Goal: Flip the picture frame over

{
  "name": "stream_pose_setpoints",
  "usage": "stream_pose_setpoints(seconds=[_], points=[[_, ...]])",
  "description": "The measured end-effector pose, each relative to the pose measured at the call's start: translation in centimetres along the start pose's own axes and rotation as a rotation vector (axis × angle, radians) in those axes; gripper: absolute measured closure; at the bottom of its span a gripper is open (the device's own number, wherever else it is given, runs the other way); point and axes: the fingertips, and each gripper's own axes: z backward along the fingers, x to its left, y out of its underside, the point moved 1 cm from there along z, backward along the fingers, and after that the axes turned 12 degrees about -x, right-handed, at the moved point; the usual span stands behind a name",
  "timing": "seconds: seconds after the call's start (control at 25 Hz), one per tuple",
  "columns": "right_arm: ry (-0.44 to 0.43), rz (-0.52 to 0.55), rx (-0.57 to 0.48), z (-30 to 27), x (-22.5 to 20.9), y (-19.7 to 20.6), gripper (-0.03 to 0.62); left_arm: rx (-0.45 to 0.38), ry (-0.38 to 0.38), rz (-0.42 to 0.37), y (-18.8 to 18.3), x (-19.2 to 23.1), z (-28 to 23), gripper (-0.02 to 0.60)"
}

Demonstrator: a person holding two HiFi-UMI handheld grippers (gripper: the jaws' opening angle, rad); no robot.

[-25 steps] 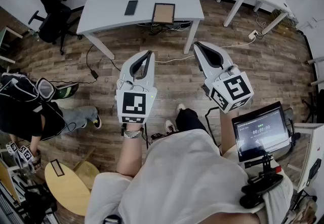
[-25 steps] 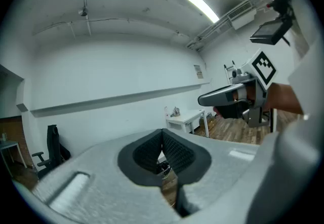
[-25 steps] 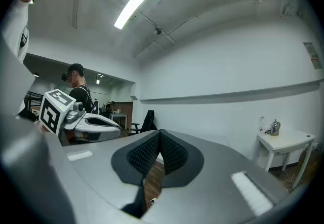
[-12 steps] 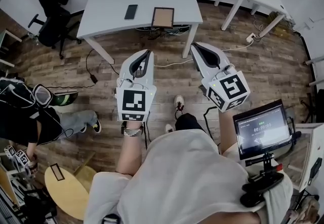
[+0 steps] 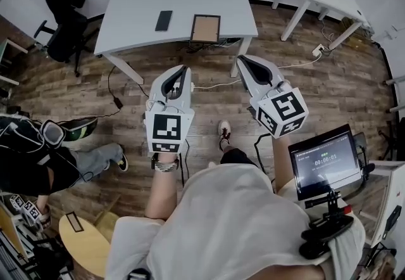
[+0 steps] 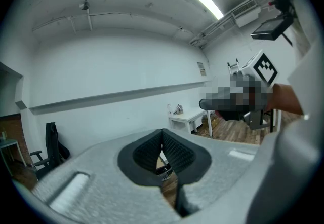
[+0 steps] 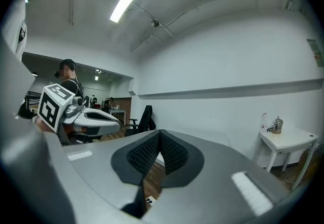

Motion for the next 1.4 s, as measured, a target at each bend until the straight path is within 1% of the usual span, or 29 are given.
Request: stream_pose_setpoints(seconds=[0.16, 0.28, 0.36, 0.44, 0.6, 0.76, 0.84, 0.96, 1.2, 1.32, 1.4], points=[[-0.013, 0.021, 0.015, -0.2, -0.4, 1.1, 0.591, -0.001, -0.001, 0.001, 0.7, -0.2, -0.6, 0.575], [-0.027, 0.017, 0.037, -3.0, -3.6, 2.2, 0.589, 0.028, 0.0, 0.01, 2.0, 0.9, -4.5, 0.575], [-0.044, 0.009, 0.057, -5.2, -6.3, 3.0, 0.56, 0.046, -0.006, 0.019, 2.6, 1.8, -7.8, 0.575], [-0.059, 0.008, 0.072, -6.8, -8.2, 3.7, 0.556, 0.059, -0.015, 0.022, 3.0, 2.4, -10.0, 0.575], [-0.096, 0.03, 0.109, -9.3, -10.7, 5.4, 0.554, 0.095, -0.041, 0.019, 4.3, 3.3, -12.7, 0.575], [-0.148, 0.073, 0.159, -11.9, -13.1, 9.0, 0.553, 0.126, -0.079, 0.03, 6.2, 4.1, -15.1, 0.575], [-0.178, 0.097, 0.193, -13.0, -13.6, 11.0, 0.552, 0.134, -0.094, 0.04, 6.7, 4.3, -15.6, 0.575], [-0.215, 0.106, 0.24, -14.3, -13.6, 13.7, 0.545, 0.146, -0.1, 0.051, 7.4, 4.5, -15.7, 0.575], [-0.27, 0.129, 0.308, -14.1, -13.0, 18.5, 0.523, 0.159, -0.108, 0.061, 8.5, 3.7, -15.1, 0.575], [-0.295, 0.136, 0.365, -15.4, -12.5, 19.9, 0.519, 0.165, -0.104, 0.083, 8.8, 4.7, -15.5, 0.575], [-0.31, 0.136, 0.398, -17.1, -12.5, 21.1, 0.511, 0.178, -0.095, 0.099, 9.7, 6.0, -16.4, 0.575]])
